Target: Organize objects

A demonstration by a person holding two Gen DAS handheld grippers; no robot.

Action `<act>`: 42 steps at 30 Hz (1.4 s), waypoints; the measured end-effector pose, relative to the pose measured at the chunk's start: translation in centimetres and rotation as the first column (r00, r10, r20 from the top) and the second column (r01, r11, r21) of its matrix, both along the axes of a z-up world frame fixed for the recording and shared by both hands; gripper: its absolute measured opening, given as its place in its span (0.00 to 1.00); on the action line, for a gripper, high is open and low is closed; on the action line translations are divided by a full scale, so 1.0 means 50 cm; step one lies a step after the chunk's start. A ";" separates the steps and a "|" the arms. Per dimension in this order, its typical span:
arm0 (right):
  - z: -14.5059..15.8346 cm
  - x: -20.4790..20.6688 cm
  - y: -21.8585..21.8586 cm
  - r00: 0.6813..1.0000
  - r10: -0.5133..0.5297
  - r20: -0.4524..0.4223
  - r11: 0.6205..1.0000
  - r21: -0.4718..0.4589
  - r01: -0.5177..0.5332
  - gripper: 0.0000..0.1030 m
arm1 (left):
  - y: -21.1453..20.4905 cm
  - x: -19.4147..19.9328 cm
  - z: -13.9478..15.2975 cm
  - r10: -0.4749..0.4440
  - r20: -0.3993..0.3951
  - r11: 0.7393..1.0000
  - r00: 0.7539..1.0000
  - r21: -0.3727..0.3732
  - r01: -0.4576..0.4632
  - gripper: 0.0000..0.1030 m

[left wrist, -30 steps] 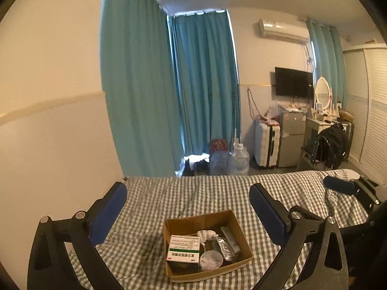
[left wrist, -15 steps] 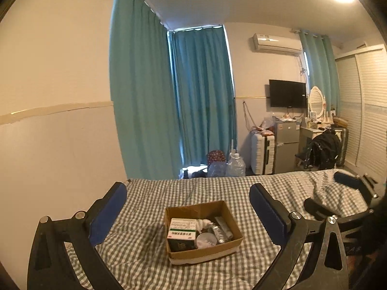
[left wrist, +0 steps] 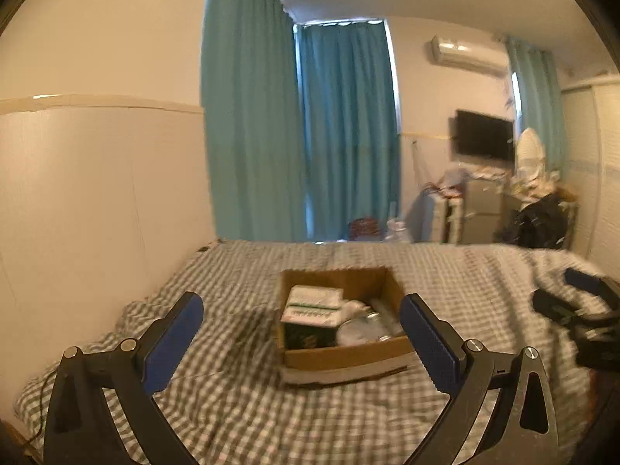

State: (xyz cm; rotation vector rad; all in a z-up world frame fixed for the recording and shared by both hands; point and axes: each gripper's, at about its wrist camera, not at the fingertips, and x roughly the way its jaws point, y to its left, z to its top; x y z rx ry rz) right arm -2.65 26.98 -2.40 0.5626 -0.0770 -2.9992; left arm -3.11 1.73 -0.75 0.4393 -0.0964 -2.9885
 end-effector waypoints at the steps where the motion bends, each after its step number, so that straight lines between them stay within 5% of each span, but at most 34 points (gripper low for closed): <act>1: -0.015 -0.008 -0.002 1.000 -0.010 0.003 1.000 0.007 0.010 1.00 | 0.002 -0.005 -0.010 0.020 0.001 1.000 1.000 -0.016 -0.020 1.00; 11: -0.086 -0.050 -0.032 0.998 -0.058 -0.004 0.992 0.113 0.058 1.00 | 0.002 -0.021 -0.072 0.003 0.050 1.000 0.999 0.005 -0.003 1.00; 42: -0.038 -0.031 -0.038 0.998 -0.037 -0.050 0.994 0.103 0.042 1.00 | -0.004 0.007 -0.040 0.011 0.047 0.998 0.999 0.065 -0.014 1.00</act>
